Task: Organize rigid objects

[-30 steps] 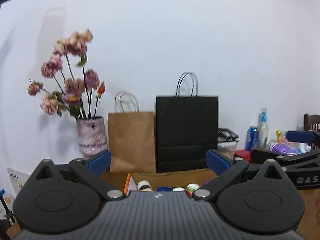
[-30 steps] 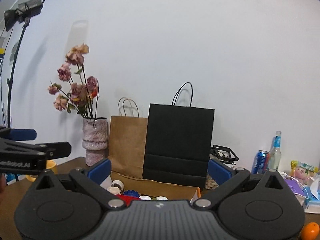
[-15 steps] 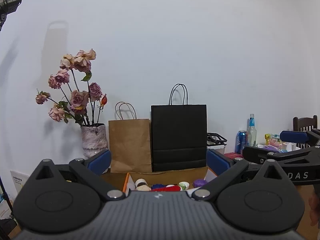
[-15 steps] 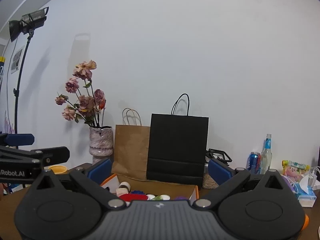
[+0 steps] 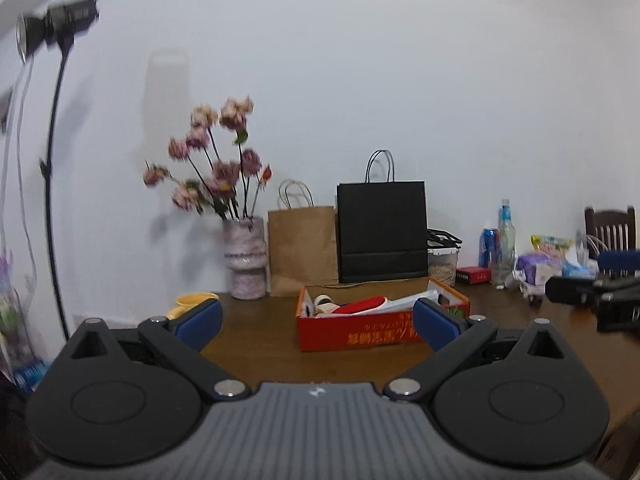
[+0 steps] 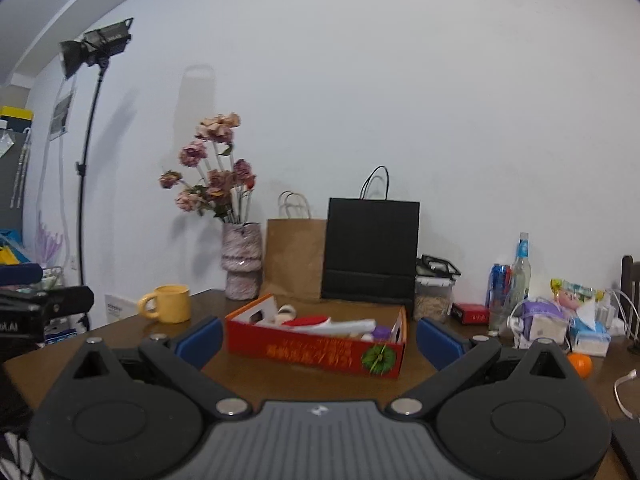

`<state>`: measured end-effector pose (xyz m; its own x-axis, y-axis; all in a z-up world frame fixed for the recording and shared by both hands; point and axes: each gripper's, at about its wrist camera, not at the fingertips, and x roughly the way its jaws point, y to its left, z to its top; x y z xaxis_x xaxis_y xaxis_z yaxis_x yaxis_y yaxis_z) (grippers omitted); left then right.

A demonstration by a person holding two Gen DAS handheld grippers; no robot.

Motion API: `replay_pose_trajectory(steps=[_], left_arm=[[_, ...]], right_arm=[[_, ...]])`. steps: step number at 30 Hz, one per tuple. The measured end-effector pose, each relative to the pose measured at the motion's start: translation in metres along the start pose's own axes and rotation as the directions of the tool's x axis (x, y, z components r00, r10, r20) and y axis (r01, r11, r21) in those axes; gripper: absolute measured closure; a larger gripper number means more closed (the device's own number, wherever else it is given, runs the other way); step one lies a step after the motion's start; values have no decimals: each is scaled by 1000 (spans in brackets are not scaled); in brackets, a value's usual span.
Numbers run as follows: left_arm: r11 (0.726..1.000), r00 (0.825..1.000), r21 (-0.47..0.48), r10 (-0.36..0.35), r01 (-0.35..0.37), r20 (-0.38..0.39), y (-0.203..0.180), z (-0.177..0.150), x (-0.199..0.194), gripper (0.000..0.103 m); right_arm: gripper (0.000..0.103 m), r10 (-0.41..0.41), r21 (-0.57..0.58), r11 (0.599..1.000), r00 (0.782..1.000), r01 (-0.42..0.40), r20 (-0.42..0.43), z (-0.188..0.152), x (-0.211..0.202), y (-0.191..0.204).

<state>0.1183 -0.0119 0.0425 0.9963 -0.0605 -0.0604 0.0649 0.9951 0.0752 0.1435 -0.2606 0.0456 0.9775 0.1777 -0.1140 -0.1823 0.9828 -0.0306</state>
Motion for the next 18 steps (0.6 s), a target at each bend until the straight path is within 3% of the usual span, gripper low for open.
replay_pose_trajectory(steps=[5, 10, 18], left_arm=[[1000, 1000, -11, 2, -2, -21, -6, -39, -64, 0], [997, 998, -71, 3, -7, -61, -7, -66, -97, 0], [998, 999, -67, -3, -1, -52, -7, -69, -107, 0]], right_arm=[[0, -60, 48, 997, 998, 59, 16, -37, -66, 15], [0, -75, 115, 991, 997, 73, 16, -78, -120, 28], [0, -23, 44, 999, 1000, 24, -3, -89, -131, 51]])
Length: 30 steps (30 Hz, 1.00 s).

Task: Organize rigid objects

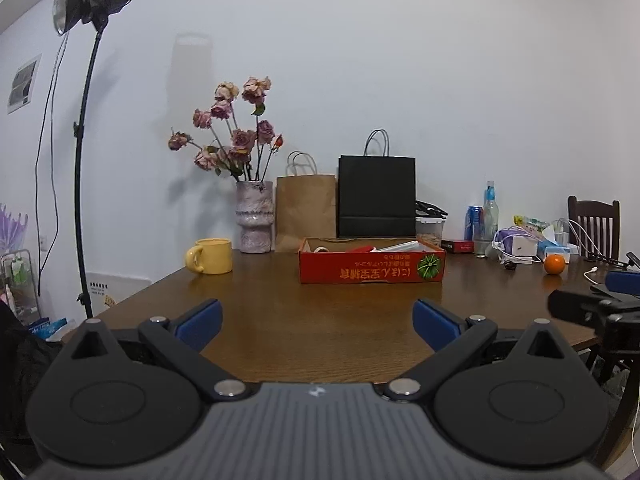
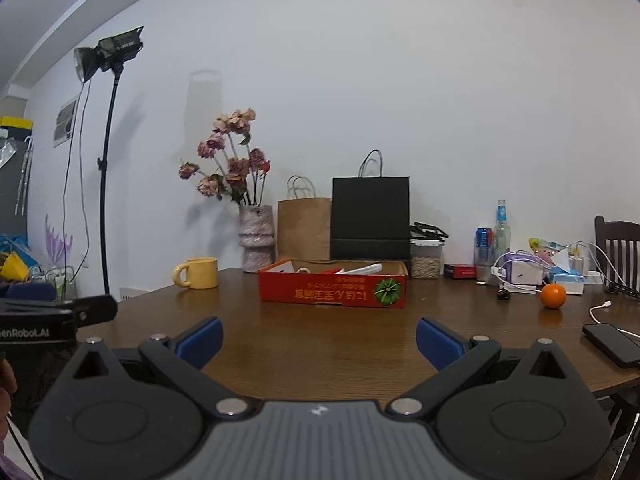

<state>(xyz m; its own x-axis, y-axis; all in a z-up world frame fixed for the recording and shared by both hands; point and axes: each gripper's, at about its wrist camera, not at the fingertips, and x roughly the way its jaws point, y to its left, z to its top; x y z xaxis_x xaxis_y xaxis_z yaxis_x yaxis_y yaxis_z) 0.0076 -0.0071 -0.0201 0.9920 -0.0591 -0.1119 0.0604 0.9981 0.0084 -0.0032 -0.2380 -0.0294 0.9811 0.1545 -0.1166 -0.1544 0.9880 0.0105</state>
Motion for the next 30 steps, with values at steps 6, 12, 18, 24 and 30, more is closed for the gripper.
replay_pose_trajectory(steps=[6, 12, 18, 24, 30], left_arm=[[1000, 1000, 7, -2, 2, 1, -2, 0, -1, 0], [1000, 1000, 13, -1, 1, 4, -2, 0, 0, 0], [1000, 1000, 14, -3, 3, 0, -3, 0, -1, 0], [1000, 1000, 16, -3, 3, -1, -2, 1, -1, 0], [1000, 1000, 20, -8, 8, -8, -1, 0, 0, 0]], right_arm=[[0, -10, 8, 1000, 1000, 10, 7, 2, 0, -4], [0, 0, 25, 1000, 1000, 0, -1, 4, 3, -6], [0, 5, 23, 1000, 1000, -5, -5, 5, 4, -6], [0, -14, 42, 999, 1000, 15, -17, 4, 7, -9], [0, -5, 55, 998, 1000, 7, -27, 1, 8, -10]])
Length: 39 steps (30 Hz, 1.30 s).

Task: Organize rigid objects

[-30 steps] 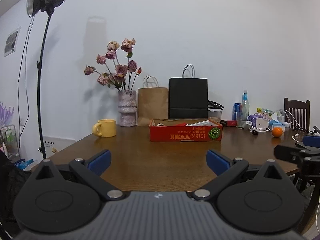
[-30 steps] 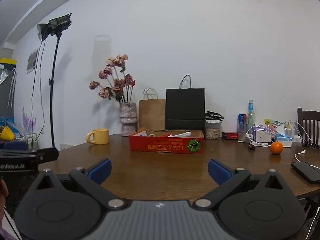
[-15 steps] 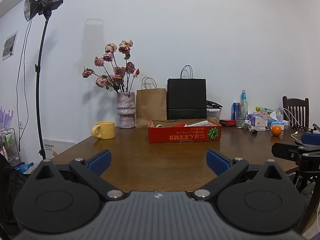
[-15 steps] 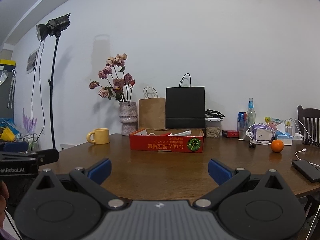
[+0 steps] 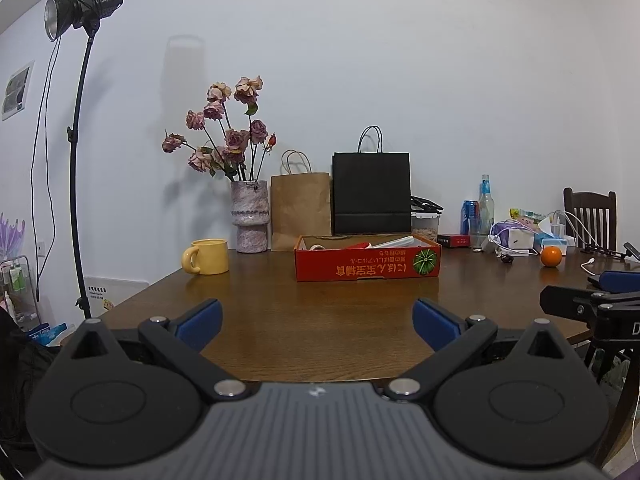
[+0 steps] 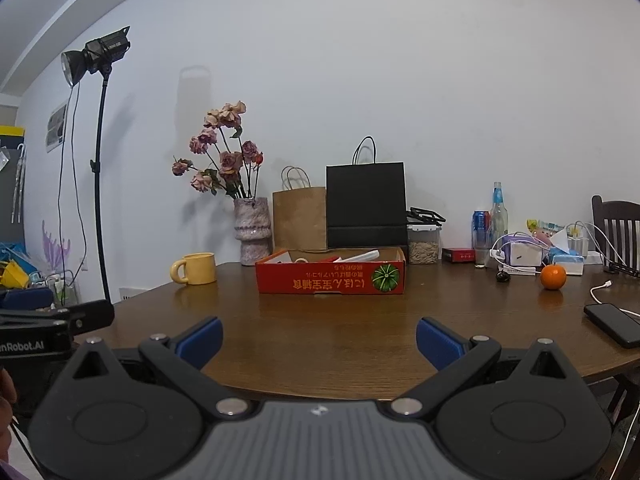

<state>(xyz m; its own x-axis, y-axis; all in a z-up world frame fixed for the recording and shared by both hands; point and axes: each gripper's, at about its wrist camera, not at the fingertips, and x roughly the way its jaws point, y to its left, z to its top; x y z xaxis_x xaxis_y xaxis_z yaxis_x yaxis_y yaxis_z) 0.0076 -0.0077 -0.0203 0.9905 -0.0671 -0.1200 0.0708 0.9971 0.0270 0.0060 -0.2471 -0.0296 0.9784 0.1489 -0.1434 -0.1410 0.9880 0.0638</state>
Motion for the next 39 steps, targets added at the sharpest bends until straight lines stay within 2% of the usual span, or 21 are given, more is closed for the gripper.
replay_pose_trajectory(steps=[39], left_arm=[[1000, 1000, 4, -8, 8, -3, 5, -1, 3, 0]], right_arm=[[0, -3, 8, 1000, 1000, 3, -8, -4, 0, 1]])
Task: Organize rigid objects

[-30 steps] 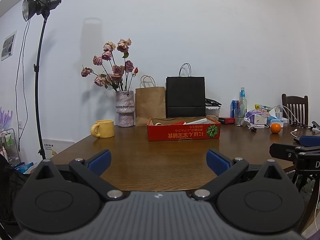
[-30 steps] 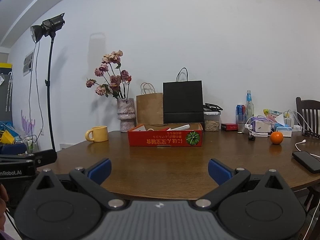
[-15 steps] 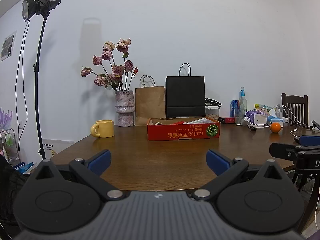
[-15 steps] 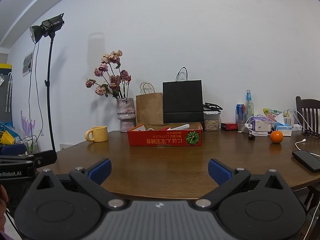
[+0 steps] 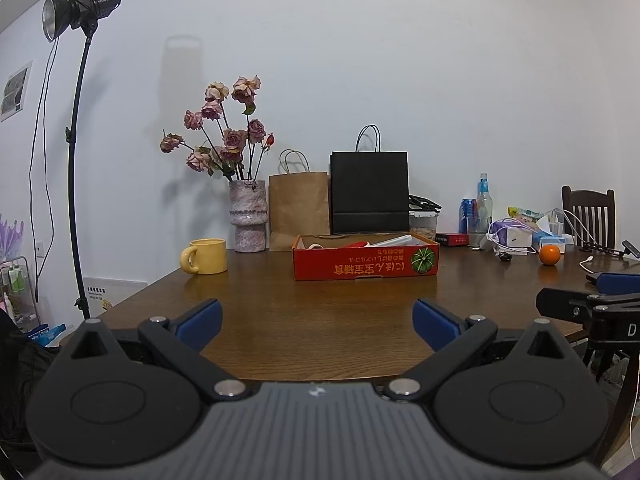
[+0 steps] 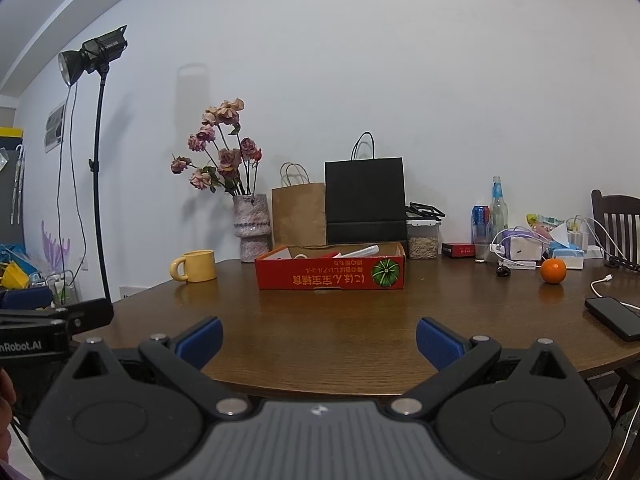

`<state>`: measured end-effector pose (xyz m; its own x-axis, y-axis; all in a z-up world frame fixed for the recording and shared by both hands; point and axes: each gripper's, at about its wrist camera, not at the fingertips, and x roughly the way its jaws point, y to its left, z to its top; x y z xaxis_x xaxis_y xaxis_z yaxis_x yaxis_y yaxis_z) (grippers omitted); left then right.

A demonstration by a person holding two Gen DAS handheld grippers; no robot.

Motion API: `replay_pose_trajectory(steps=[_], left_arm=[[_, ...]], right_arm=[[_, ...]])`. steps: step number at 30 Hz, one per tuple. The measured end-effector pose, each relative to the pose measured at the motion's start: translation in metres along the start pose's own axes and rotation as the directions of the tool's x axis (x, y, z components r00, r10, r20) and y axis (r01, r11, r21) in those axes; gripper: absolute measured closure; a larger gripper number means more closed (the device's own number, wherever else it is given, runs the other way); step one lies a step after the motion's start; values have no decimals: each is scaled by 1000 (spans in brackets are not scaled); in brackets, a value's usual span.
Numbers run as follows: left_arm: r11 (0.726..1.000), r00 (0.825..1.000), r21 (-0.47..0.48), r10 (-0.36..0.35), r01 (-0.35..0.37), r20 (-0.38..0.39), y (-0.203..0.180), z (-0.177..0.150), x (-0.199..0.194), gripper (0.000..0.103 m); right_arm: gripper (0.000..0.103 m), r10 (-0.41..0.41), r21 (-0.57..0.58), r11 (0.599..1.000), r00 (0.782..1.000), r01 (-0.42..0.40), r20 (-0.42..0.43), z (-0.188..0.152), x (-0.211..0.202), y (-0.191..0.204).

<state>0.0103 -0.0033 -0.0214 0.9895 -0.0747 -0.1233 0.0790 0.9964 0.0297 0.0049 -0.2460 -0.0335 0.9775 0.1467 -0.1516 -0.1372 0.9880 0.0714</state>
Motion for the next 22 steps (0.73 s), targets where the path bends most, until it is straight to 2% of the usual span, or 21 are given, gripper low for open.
replay_pose_trajectory(steps=[22], left_arm=[[1000, 999, -17, -25, 25, -21, 7, -2, 2, 0]], right_arm=[[0, 0, 4, 1000, 1000, 0, -5, 0, 1, -1]])
